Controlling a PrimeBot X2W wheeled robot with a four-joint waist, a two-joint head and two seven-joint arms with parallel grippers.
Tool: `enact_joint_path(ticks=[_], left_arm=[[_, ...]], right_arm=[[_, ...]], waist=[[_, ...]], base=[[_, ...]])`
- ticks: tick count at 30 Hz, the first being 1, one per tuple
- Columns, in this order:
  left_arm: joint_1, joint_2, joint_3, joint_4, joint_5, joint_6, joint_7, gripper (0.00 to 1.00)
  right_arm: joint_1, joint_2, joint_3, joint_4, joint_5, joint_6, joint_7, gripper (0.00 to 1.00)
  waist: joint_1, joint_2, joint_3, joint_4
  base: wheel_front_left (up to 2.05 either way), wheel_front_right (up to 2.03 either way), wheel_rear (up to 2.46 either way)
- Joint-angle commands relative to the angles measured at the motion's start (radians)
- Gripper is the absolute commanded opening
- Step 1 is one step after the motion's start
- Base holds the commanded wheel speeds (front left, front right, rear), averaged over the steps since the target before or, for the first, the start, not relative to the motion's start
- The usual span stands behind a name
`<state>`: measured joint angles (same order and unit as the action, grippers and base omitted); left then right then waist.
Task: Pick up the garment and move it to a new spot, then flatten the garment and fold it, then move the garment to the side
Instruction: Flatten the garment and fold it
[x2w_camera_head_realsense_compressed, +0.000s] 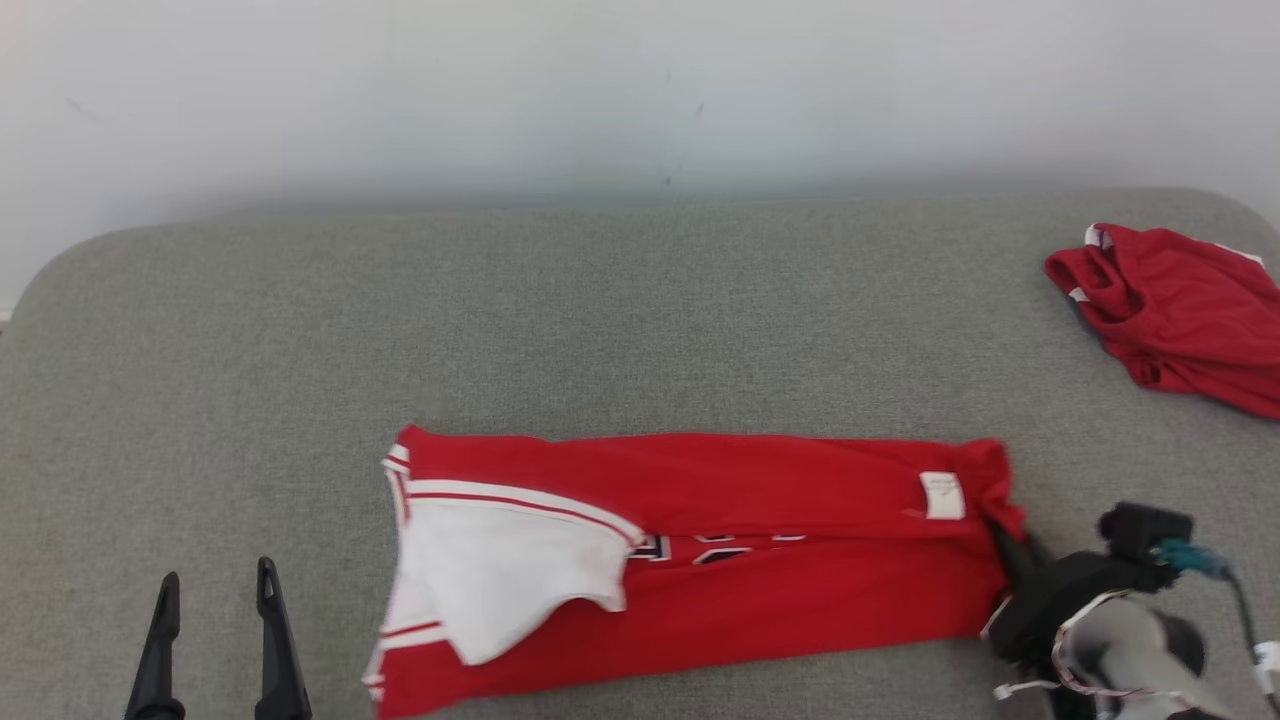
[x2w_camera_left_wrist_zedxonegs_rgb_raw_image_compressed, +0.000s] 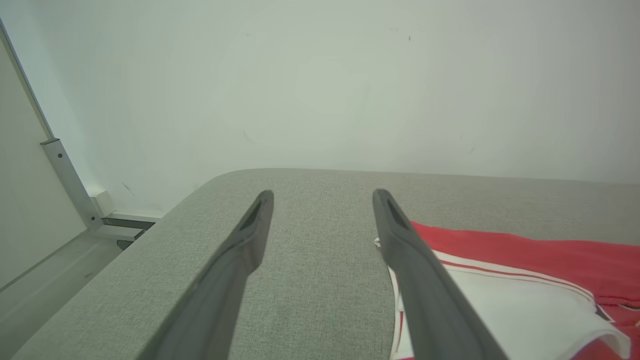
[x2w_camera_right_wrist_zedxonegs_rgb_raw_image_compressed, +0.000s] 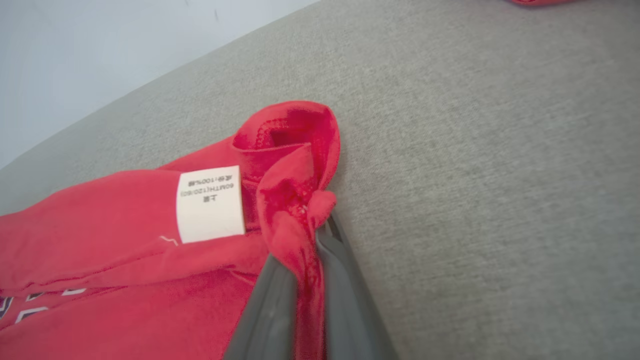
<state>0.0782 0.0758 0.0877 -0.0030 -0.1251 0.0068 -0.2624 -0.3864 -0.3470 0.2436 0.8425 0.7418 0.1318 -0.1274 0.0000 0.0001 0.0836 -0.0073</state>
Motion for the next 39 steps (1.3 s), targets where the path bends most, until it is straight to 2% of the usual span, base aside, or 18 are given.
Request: enact_joint_path(ticks=[1, 6, 7, 11, 15, 23, 25, 29, 34, 39], left_arm=[[0.013, -0.005, 0.005, 0.002, 0.005, -0.006, -0.003, 1.00], [0.012, -0.011, 0.011, 0.010, 0.021, -0.021, -0.003, 1.00], [0.012, -0.011, 0.011, 0.010, 0.021, -0.021, -0.003, 1.00], [0.024, -0.014, 0.019, 0.013, 0.030, -0.025, -0.003, 1.00], [0.031, -0.016, 0.030, 0.015, 0.034, -0.030, -0.003, 1.00], [0.039, -0.019, 0.036, 0.021, 0.041, -0.039, -0.003, 1.00], [0.026, -0.020, 0.034, 0.025, 0.046, -0.043, -0.003, 1.00], [0.013, -0.022, 0.028, 0.032, 0.048, -0.048, -0.003, 1.00], [0.003, -0.024, 0.015, 0.046, 0.045, -0.051, -0.003, 1.00], [-0.009, -0.025, -0.001, 0.054, 0.040, -0.052, -0.003, 1.00]], right_arm=[[-0.015, -0.037, -0.014, 0.006, 0.009, -0.003, -0.018, 0.00], [-0.017, -0.140, -0.045, 0.022, 0.010, -0.003, -0.045, 0.00], [-0.017, -0.140, -0.045, 0.022, 0.010, -0.003, -0.045, 0.00], [-0.005, -0.210, -0.069, 0.028, 0.011, -0.003, -0.049, 0.00], [0.003, -0.231, -0.084, -0.001, 0.006, -0.003, -0.041, 0.00], [0.021, -0.125, -0.039, -0.183, -0.022, -0.003, 0.024, 0.00], [0.027, -0.066, -0.017, -0.263, -0.017, -0.003, 0.064, 0.00], [0.014, 0.005, 0.021, -0.343, -0.037, -0.003, 0.103, 0.00], [0.002, 0.108, 0.073, -0.402, -0.066, -0.003, 0.147, 0.00], [-0.015, 0.187, 0.099, -0.393, -0.090, -0.003, 0.168, 0.00]], waist=[[0.0000, -0.0001, -0.009, -0.007], [0.0000, -0.0001, -0.025, -0.013], [0.0000, -0.0001, -0.025, -0.013], [0.0000, -0.0001, -0.042, -0.022], [0.0000, -0.0001, -0.057, -0.033], [0.0000, -0.0001, -0.064, -0.051], [0.0000, -0.0001, -0.062, -0.048], [0.0000, -0.0001, -0.056, -0.036], [0.0000, -0.0001, -0.050, -0.009], [0.0000, -0.0001, -0.041, 0.024]], base=[[0.00, 0.00, 0.00], [0.00, 0.00, 0.00], [0.00, 0.00, 0.00], [0.00, 0.00, 0.00], [0.00, 0.00, 0.00], [0.00, 0.00, 0.00], [0.00, 0.00, 0.00], [0.00, 0.00, 0.00], [0.00, 0.00, 0.00], [0.00, 0.00, 0.00]])
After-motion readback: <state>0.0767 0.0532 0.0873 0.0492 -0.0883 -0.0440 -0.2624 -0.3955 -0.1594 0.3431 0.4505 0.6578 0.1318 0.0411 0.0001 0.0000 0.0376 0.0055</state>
